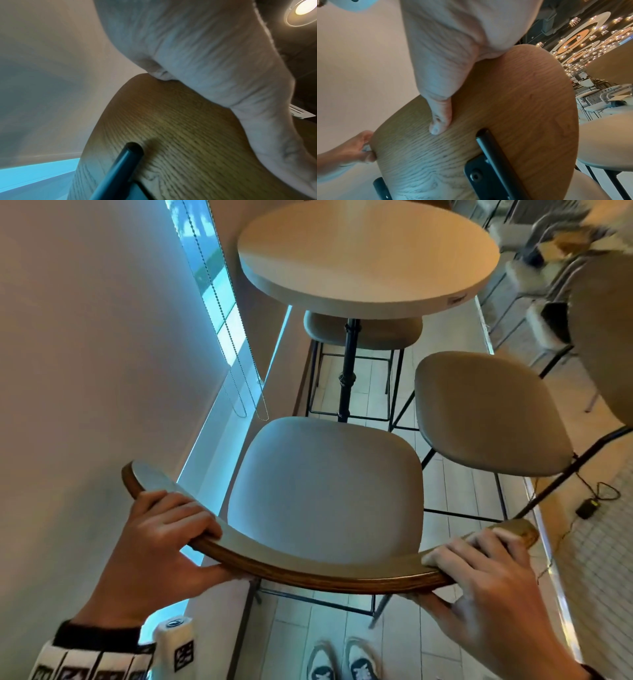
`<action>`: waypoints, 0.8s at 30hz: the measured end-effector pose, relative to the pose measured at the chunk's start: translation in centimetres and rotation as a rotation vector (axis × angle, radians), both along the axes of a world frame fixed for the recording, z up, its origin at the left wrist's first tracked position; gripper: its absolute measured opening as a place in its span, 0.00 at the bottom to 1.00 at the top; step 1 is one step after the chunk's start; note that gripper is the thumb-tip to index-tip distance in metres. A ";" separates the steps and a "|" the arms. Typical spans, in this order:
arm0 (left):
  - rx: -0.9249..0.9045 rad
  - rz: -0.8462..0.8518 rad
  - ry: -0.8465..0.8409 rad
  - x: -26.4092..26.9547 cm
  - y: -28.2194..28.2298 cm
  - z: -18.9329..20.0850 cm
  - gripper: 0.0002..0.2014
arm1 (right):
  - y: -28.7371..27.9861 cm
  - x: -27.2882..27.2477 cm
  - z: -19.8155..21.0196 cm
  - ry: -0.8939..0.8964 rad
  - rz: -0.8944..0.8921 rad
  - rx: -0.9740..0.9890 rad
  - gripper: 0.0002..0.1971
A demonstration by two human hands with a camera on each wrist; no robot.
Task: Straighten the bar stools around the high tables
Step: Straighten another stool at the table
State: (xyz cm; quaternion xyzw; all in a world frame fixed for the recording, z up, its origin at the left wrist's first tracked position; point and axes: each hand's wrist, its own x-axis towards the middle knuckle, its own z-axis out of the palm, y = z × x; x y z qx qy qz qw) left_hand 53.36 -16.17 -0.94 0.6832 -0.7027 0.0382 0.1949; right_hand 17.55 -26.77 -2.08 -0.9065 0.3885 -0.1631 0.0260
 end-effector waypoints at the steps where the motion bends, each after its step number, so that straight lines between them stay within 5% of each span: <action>1: 0.006 -0.003 0.001 0.3 -0.2 0.0 0.27 | 0.0 0.2 -0.1 -0.005 0.001 0.000 0.20; 24: 0.003 -0.003 0.003 -1.3 -1.7 -0.6 0.32 | -3.3 -1.2 -0.1 -0.037 0.064 0.007 0.20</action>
